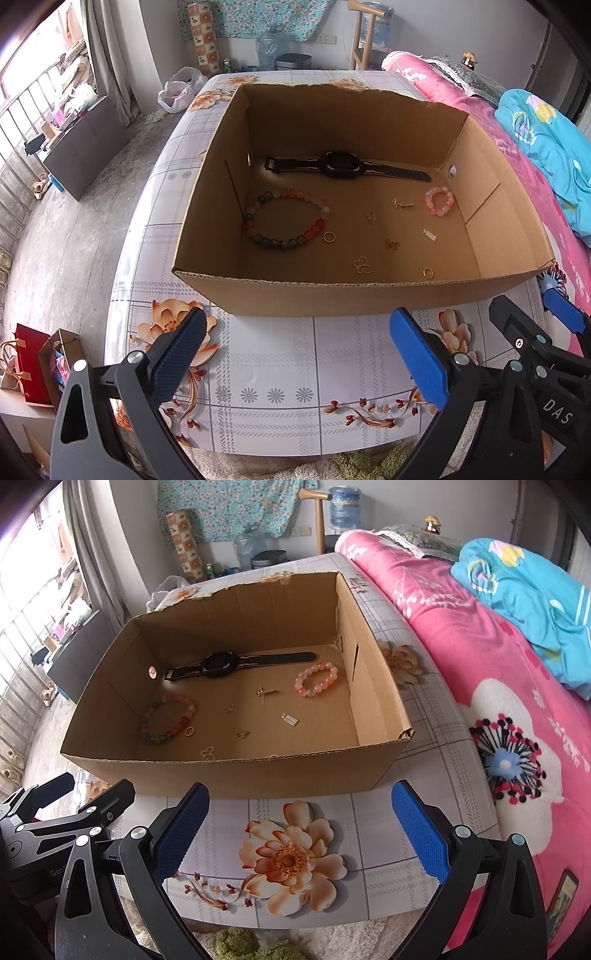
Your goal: Organize jewelry
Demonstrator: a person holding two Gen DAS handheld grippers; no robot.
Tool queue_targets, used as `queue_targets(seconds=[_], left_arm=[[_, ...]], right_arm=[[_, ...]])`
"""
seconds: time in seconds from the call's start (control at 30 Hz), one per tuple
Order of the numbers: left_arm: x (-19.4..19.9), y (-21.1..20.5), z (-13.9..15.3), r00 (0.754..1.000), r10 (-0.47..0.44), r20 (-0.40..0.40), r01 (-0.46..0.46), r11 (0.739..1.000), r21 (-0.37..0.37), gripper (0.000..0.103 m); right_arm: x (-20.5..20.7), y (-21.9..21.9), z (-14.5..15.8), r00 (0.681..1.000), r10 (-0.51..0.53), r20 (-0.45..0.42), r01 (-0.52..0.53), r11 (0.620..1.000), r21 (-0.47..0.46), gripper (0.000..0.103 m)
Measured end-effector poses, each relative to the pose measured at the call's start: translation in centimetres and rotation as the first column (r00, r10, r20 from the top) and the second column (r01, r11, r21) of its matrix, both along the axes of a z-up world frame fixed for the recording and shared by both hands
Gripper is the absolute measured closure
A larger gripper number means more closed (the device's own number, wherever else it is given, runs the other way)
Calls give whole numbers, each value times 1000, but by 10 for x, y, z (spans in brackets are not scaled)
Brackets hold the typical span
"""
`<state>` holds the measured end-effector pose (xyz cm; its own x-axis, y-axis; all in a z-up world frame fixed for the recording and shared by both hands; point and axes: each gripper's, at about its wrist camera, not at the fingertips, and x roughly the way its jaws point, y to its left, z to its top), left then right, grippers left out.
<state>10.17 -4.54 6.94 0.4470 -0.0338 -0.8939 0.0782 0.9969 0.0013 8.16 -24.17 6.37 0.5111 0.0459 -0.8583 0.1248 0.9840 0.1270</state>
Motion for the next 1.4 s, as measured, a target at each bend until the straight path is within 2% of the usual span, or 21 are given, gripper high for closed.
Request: queue_targets(seconds=[1.4], left_arm=[[-3,2,2,1000,-2,-2,2,1000,1,6]], right_arm=[[-3,3,2,1000,-15,1,15,1000,1,8]])
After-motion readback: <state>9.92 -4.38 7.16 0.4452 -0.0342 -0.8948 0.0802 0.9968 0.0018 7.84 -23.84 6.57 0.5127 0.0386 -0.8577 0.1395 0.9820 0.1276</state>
